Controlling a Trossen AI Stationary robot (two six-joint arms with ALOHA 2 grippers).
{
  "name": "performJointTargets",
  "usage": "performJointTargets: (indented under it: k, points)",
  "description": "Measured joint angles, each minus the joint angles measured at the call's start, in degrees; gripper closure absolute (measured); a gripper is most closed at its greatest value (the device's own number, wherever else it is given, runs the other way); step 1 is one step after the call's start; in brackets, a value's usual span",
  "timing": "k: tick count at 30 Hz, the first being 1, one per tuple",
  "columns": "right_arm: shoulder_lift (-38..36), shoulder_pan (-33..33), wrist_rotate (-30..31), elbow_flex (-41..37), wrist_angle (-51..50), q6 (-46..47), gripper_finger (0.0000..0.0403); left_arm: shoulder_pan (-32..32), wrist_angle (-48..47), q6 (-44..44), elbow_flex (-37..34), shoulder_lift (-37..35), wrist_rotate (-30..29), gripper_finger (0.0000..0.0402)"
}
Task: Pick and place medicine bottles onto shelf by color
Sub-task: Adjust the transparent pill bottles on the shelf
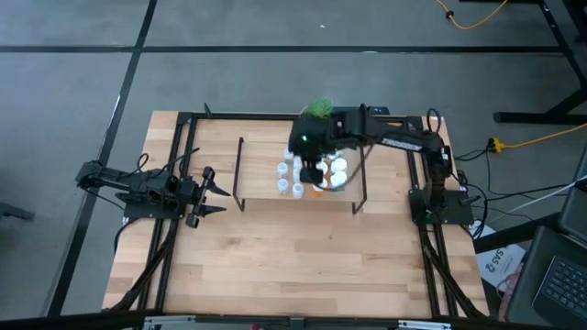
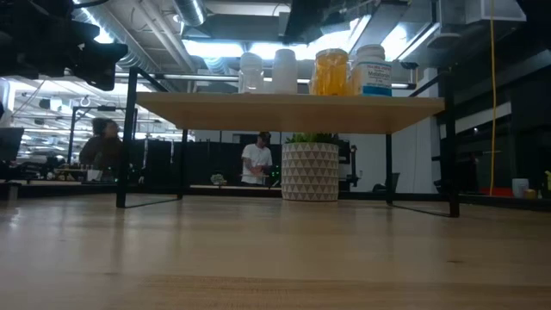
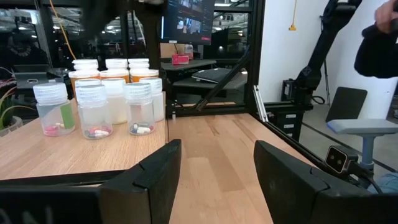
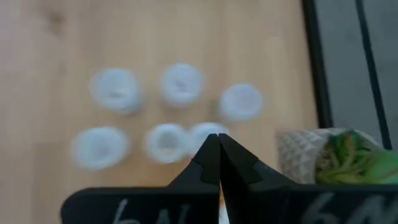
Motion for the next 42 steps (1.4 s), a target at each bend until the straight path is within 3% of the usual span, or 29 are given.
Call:
performJointTargets:
  k: [10, 20, 32, 42]
  points:
    - [0.2, -9.4, -0.8, -6.4, 10.0, -3.0, 0.0402, 0.0, 0.0, 0.0, 0.0, 0.0, 0.0, 0.0205]
    - [0.0, -10.8, -2.1, -4.6, 30.2, -9.3, 0.0402, 0.0, 0.0, 0.0, 0.0, 0.0, 0.0, 0.0205]
    - [0.2, -10.8, -5.7, -4.8, 12.2, -1.9, 0.0402, 0.0, 0.0, 0.0, 0.0, 0.0, 0.0, 0.0205]
    - [4.1, -10.8, -2.5, -7.4, 11.2, 0.5, 0.0402, 0.0, 0.0, 0.0, 0.0, 0.0, 0.0, 0.0205]
